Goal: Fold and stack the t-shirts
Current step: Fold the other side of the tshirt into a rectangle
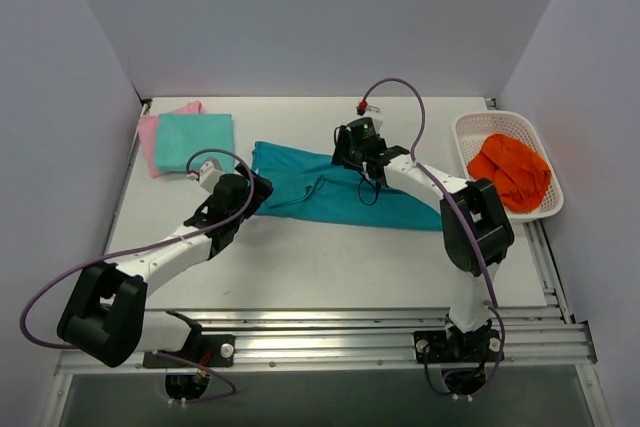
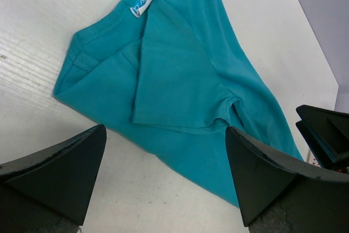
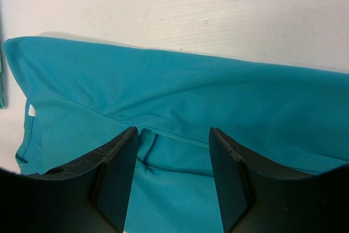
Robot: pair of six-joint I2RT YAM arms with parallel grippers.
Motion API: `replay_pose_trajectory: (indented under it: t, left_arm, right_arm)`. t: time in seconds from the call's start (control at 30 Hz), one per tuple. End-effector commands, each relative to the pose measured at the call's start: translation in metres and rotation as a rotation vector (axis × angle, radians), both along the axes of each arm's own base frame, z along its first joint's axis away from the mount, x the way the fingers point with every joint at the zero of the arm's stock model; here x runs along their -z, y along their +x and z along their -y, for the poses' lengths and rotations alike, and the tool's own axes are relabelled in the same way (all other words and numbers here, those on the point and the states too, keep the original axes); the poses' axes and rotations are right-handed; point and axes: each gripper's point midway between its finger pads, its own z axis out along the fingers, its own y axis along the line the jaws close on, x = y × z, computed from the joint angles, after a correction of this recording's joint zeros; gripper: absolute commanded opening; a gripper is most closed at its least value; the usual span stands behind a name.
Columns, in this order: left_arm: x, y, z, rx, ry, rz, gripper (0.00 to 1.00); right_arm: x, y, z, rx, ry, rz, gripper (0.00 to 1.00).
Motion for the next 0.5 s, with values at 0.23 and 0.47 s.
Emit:
replay_pose_trajectory:
  t: [0.23,0.47]
  left_arm:
    - [0.024,0.004,0.009,-0.088,-0.048,-0.046,1.00]
    - [0.045,0.008,0.020,-0.091,-0.052,-0.074,0.91]
  right_arm:
    - [-0.061,0.015,0.053,0.076,0.041,0.085,0.51]
    - [-0.070,0.017,0.078,0.103,0.072,0.098,0.51]
